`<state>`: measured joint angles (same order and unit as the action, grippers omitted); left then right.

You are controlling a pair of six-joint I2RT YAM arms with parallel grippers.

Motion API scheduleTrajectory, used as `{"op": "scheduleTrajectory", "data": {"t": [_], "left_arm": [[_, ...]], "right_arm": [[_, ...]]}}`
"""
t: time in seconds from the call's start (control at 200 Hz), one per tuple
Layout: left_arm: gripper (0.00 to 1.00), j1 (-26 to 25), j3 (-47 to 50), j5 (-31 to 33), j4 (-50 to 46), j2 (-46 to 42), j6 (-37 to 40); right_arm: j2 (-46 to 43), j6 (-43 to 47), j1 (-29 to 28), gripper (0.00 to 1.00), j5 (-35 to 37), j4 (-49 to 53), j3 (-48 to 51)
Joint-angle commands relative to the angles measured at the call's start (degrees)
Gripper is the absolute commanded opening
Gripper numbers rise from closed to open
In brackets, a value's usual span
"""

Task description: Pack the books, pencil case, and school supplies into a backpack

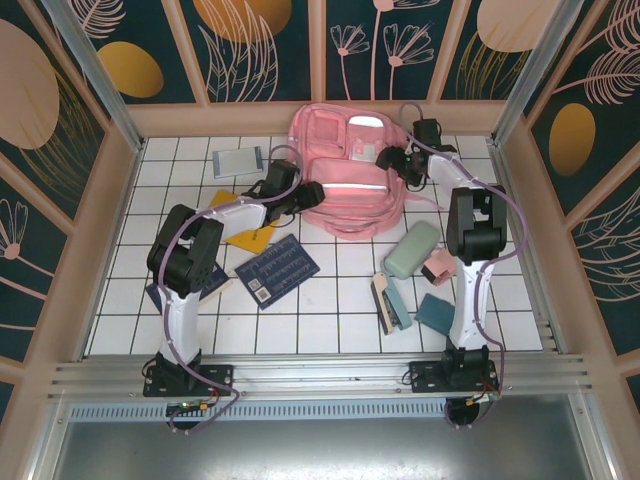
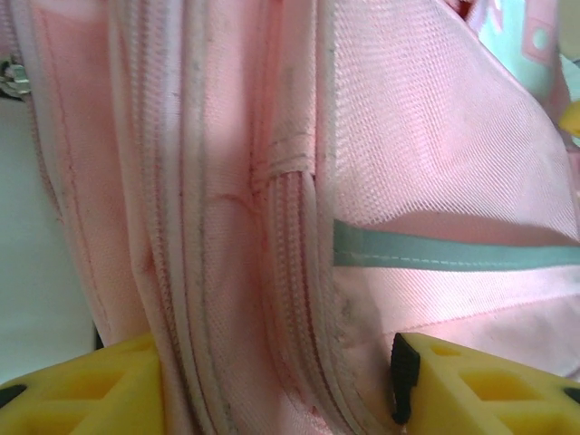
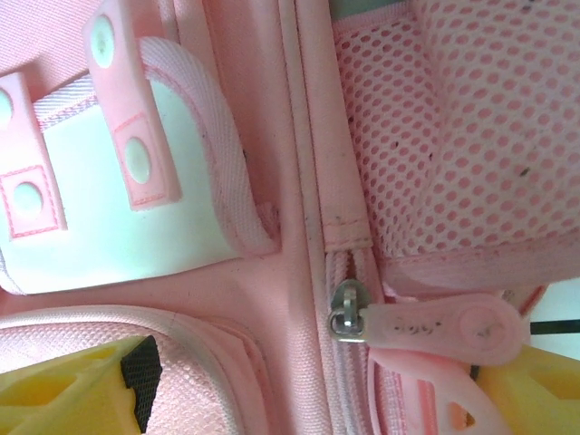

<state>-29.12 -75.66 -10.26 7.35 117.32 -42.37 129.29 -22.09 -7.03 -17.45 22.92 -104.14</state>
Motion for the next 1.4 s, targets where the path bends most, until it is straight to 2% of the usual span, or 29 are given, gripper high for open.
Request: {"op": "scheduleTrajectory", "data": {"t": [0.0, 0.145, 0.25, 0.335, 0.51, 0.741, 0.951, 1.016, 1.091, 1.171, 1.306, 1.391], "left_arm": [[0.60, -7.80, 2.40, -9.88, 0.89, -2.71, -3.74], [0.60, -12.74, -2.46, -10.91, 1.39, -0.44, -4.35], [0.61, -15.87, -7.32, -11.53, 0.97, 2.97, -4.57], [0.62, -16.32, -9.75, -10.61, 0.21, 4.62, -4.69], [0.67, -13.08, -11.37, -6.56, -4.05, 1.62, -0.85], [0.69, -11.04, -10.23, -2.55, -12.30, -9.20, 9.15], [0.69, -9.83, 1.05, -1.57, -9.86, -18.79, 9.86], [0.69, -8.66, 2.63, -1.21, -9.97, -21.39, 9.72], [0.68, -6.87, 3.32, -0.89, -11.05, -21.91, 9.75], [0.69, -4.89, 2.43, 2.24, -14.05, -21.09, 10.05], [0.68, -1.34, -4.63, 6.59, -21.99, -13.50, 9.36], [0.64, 0.08, -7.72, 3.02, -22.45, -9.64, 4.82]], "right_arm": [[0.82, 2.00, -3.83, 0.82, -6.72, 1.14, -3.10], [2.39, 3.36, -4.95, 0.82, -9.62, 3.20, -6.77], [2.33, 3.75, -6.20, 0.82, -6.76, 4.98, -7.70], [0.49, 3.29, -5.80, 0.82, -5.18, 3.80, -5.74], [-4.67, 3.74, -5.22, 0.85, 1.19, 3.68, -3.97], [-19.86, -2.67, -5.72, 0.86, 12.00, -1.10, 7.10], [-33.52, -2.55, -10.45, 0.83, 12.00, -6.70, 24.18], [-37.73, -3.49, -11.66, 0.78, 12.26, -8.86, 29.36], [-42.79, -5.35, -12.72, 0.73, 11.47, -11.87, 35.08], [-46.67, -7.43, -14.16, 0.71, 11.59, -13.51, 39.19], [-48.99, -9.86, -15.56, 0.70, 16.45, -10.63, 41.19], [-49.36, -12.37, -15.56, 0.69, 17.45, -8.29, 40.82]]}}
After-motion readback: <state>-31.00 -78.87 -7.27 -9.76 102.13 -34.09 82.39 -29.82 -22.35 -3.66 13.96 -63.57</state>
